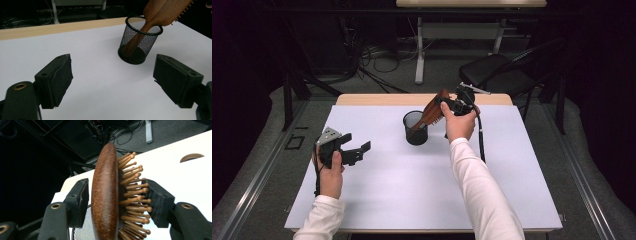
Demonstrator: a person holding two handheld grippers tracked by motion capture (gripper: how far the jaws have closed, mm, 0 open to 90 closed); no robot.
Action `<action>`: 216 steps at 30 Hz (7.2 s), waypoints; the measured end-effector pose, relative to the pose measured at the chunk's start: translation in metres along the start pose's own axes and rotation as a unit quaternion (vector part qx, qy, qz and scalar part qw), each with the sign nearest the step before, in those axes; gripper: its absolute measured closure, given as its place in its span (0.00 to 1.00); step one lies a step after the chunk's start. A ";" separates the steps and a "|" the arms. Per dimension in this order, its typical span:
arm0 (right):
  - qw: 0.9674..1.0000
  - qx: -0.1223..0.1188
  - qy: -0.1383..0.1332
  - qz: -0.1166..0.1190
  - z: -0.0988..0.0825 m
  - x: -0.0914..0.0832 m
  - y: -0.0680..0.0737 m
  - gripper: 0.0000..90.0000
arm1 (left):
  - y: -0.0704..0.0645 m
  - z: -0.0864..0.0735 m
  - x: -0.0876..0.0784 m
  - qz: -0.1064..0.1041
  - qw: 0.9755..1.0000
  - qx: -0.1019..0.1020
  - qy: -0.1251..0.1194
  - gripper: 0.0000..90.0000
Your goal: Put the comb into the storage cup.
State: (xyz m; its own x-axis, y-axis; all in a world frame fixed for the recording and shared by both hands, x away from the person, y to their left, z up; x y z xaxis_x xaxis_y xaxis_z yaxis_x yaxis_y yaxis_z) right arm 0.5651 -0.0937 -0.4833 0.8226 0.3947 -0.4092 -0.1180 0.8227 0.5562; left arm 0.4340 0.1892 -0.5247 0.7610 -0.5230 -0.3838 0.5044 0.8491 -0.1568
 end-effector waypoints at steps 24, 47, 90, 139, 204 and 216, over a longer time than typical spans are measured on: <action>1.000 -0.012 -0.016 -0.010 0.005 -0.001 -0.004 0.34 | 0.000 0.000 0.000 0.001 1.000 -0.001 0.000 0.18; 0.999 -0.009 -0.034 -0.003 0.020 -0.015 -0.007 0.35 | 0.000 -0.001 0.001 0.001 1.000 0.000 0.002 0.18; 0.997 -0.052 -0.046 0.017 0.047 -0.051 -0.026 0.53 | 0.000 -0.003 0.002 0.002 1.000 0.000 0.004 0.18; 0.975 -0.198 0.043 0.086 0.010 -0.109 -0.030 0.08 | -0.001 -0.002 0.004 -0.004 1.000 -0.001 0.007 0.18; 0.927 -0.344 0.060 0.140 -0.105 -0.164 -0.016 0.00 | -0.044 0.006 -0.005 -0.080 0.995 0.052 0.039 0.18; 0.925 -0.346 0.071 0.141 -0.121 -0.178 -0.022 0.00 | -0.062 0.001 -0.014 -0.121 0.989 0.060 0.060 0.18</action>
State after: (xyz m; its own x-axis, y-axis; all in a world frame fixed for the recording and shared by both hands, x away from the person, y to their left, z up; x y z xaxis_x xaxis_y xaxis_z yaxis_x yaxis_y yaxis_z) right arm 0.3542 -0.1328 -0.5100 0.6297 0.6424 -0.4368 -0.6845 0.7247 0.0790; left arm 0.3927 0.1439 -0.5093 0.5623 -0.6911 -0.4541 0.7158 0.6817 -0.1512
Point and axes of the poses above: each handheld gripper's, and its own axes: x roughly forward along the jaws, z roughly out of its top, y roughly to its left, the point moved 10 cm from there along x, roughly forward along the jaws, and after that the axes turned 3 degrees about -y, right-handed, at the moved point
